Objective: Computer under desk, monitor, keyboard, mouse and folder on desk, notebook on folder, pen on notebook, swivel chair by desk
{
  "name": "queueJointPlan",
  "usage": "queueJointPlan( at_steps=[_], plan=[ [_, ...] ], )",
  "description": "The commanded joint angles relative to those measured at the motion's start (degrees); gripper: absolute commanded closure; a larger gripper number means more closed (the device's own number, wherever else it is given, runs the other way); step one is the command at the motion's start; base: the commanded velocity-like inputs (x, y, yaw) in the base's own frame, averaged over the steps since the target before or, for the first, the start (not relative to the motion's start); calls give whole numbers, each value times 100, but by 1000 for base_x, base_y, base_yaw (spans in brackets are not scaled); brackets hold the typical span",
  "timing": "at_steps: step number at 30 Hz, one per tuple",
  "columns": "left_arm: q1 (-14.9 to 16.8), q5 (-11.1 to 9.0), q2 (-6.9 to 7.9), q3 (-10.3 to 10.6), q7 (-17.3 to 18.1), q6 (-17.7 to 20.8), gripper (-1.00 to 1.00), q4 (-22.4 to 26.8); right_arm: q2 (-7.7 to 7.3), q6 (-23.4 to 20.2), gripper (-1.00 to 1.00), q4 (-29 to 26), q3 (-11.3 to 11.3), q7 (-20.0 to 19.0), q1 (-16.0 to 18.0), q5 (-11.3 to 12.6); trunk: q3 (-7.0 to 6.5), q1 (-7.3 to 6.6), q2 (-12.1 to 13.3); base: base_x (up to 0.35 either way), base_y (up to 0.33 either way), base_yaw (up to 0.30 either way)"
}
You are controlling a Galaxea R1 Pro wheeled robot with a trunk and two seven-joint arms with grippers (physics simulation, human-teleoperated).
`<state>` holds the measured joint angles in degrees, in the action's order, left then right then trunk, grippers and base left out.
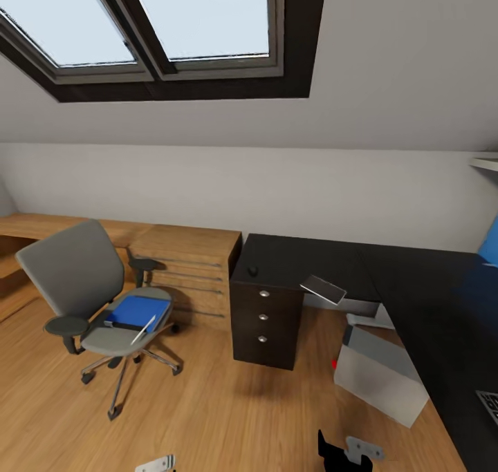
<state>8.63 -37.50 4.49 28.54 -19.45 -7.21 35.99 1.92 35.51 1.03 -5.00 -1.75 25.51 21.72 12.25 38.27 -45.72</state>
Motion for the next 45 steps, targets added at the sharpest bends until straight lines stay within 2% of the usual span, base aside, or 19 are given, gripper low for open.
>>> queueJointPlan(
  at_steps=[1, 4, 6, 9, 10, 11, 12, 14, 16, 18, 20, 21, 23, 26, 29, 36, 45],
  plan=[
    [7, -65, 0, 51, -35, -28, -100, 4, 1, 21, -100, 11, -46, -20, 7, 61, 8, 3, -7, 251, 0, 0],
    [7, -61, -90, 33, -29, -6, -100, 86, 3, 18, -100, -21, -56, -50, 8, 67, 8, 3, -7, 298, 0, 0],
    [7, -54, -125, 25, -52, 47, -100, 495, 13, -3, -100, -187, -65, -38, 14, 64, 8, 3, -7, 318, 0, 0],
    [7, -47, -126, 17, -184, 462, -100, 1270, 44, -132, -100, -861, -72, 45, 27, 58, 8, 3, -7, 325, 0, 0],
    [7, -40, -114, -6, -401, 993, -100, 1784, 67, -466, -100, -1389, -76, 210, 45, 39, 8, 3, -7, 327, 0, 0],
    [7, -37, -111, -21, -508, 1192, -100, 1953, 79, -645, -100, -1560, -76, 301, 55, 20, 8, 3, -7, 327, 0, 0],
    [7, -34, -109, -74, -764, 1590, -100, 2279, 95, -1094, -100, -1878, -76, 528, 94, -41, 8, 3, -7, 328, 0, 0],
    [4, -31, -118, -178, -1353, 2219, -100, 2854, 113, -2184, -100, -2386, -73, 1026, 405, -202, 8, 3, -7, 328, 0, 0],
    [25, -32, -116, -242, -1622, 2462, -100, 3114, 129, -2750, -100, -2576, -72, 1234, 737, -267, 8, 3, -7, 328, 0, 0],
    [104, -36, -116, -313, -1727, 2556, -100, 3213, 143, -3000, -100, -2641, -72, 1326, 937, -292, 8, 3, -7, 328, 0, 0],
    [420, -67, -118, -526, -1831, 2690, -100, 3316, 242, -3443, -100, -2701, -71, 1477, 1280, -318, 8, 3, -7, 328, 0, 0],
    [499, -76, -117, -580, -1844, 2733, -100, 3331, 268, -3573, -100, -2709, -70, 1524, 1348, -321, 8, 3, -7, 329, 0, 0],
    [701, -90, -118, -767, -1879, 2965, -100, 3357, 321, -4144, -100, -2732, -52, 1665, 1532, -307, 8, 3, -7, 328, 0, 0],
    [818, -51, -111, -869, -1907, 3150, -100, 3357, 351, -4641, -100, -2709, -31, 1738, 1634, -318, 8, 3, -7, 328, 0, 0],
    [835, -45, -44, -885, -1911, 3182, -100, 3379, 339, -4710, -100, -2732, -28, 1737, 1640, -305, 8, 3, -7, 329, 0, 0],
    [841, -70, -44, -856, -1926, 3182, -100, 3320, 353, -4632, -100, -2738, -35, 1747, 1627, -305, 8, 3, -7, 315, 103, 122],
    [839, -81, -70, -523, -1947, 3174, -100, 3235, 371, -4571, -100, -2724, -45, 1740, 1624, -331, 8, 3, -7, 154, 36, 274]
  ],
)
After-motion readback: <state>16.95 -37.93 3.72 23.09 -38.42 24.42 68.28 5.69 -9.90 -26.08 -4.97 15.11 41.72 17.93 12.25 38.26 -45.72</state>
